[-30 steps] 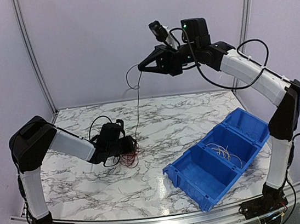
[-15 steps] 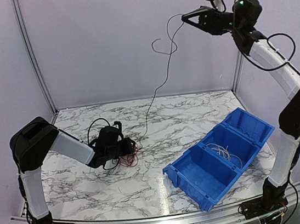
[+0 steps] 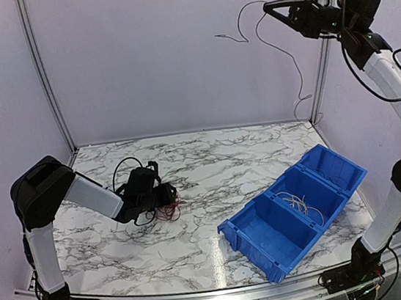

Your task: Untangle the cables

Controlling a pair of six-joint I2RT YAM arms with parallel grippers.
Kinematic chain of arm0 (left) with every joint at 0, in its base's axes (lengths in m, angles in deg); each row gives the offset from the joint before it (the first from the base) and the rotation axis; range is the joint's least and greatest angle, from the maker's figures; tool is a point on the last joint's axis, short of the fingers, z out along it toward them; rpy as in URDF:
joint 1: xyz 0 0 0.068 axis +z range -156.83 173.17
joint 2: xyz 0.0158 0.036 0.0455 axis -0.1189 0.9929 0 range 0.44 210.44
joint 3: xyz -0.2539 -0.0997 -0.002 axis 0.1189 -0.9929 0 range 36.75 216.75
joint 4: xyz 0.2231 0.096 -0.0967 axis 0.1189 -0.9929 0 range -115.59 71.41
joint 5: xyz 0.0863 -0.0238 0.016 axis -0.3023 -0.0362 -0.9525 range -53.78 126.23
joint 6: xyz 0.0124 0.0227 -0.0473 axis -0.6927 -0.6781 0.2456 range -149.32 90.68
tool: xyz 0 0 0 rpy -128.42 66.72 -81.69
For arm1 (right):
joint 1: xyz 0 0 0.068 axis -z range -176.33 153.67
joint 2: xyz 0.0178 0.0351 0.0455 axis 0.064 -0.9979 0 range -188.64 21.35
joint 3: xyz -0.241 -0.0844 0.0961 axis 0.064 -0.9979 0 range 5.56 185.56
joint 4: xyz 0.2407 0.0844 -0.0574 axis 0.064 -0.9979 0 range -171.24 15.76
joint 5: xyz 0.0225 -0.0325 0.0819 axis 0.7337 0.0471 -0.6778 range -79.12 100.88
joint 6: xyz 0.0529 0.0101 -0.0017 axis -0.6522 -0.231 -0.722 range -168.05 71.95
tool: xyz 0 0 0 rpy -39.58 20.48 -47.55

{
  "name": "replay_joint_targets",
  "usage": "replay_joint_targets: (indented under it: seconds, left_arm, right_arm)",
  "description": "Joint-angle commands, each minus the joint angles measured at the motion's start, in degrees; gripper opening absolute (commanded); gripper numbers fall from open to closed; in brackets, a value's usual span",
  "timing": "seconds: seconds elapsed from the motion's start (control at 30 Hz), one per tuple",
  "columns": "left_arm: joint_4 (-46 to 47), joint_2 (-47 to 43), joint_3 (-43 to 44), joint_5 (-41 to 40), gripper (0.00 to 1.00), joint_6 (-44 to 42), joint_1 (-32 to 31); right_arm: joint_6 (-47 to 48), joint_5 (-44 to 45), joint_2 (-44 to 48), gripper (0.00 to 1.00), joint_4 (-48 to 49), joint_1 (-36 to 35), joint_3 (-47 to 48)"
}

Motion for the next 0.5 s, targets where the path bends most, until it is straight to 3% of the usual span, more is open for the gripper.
replay_joint_targets:
  seconds: [0.0, 0.27, 0.47]
  left_arm:
    - [-4.56, -2.21, -1.27, 0.41, 0.44, -1.13, 0.46]
    - [-4.49, -5.76, -1.80, 3.85, 0.48, -3.80, 0.46]
    - [-4.52, -8.23, -2.68, 1.32, 0.49, -4.91, 0.46]
  right_arm:
    - [7.40, 2.48, 2.49, 0.00, -8.53, 0.66, -4.30]
    - [11.88, 2.11, 8.66, 0.00, -12.53, -0.06, -16.41]
    - [22.73, 4.87, 13.04, 0.00, -21.99, -2.78, -26.41]
